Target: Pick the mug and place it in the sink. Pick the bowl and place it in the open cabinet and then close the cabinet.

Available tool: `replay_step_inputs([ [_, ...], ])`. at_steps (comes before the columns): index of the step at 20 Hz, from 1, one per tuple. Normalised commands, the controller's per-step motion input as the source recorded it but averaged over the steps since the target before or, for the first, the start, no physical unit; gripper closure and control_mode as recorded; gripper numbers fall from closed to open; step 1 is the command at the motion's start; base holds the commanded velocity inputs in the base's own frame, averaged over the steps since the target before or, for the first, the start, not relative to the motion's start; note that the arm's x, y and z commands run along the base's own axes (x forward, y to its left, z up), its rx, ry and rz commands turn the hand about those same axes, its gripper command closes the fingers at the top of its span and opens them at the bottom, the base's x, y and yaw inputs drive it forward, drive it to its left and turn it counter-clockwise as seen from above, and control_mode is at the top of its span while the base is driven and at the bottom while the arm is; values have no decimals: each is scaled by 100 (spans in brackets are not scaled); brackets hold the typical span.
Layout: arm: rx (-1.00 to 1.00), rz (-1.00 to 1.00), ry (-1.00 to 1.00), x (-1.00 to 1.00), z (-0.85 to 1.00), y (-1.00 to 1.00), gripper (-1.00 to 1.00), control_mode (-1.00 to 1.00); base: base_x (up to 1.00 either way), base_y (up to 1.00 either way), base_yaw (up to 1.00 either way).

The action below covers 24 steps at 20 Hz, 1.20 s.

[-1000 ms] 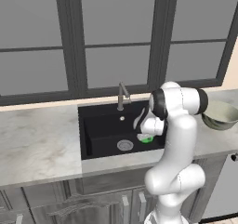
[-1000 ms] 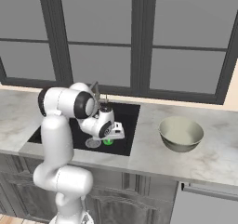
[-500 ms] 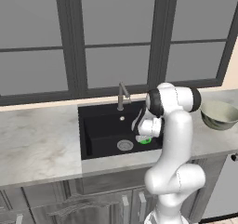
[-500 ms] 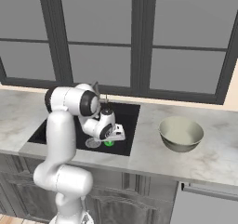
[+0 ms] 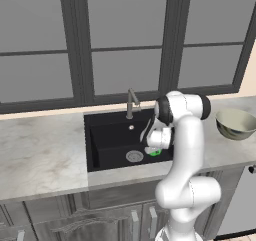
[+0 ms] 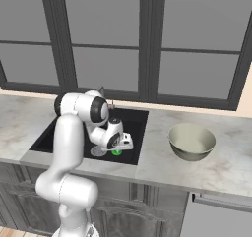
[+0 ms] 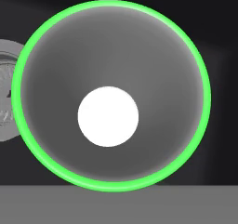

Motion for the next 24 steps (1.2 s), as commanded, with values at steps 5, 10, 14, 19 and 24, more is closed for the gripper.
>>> replay_step_inputs([
  [5,0,0,0,15,-17,0,100,-100,0,0,0],
  [10,0,0,0,15,-18,0,100,-100,0,0,0],
  [14,0,0,1,12,-11,0,100,-100,0,0,0],
  [19,0,0,3,10,0,0,-100,-100,0,0,0],
  [24,0,0,-1,0,17,0,-100,-100,0,0,0],
])
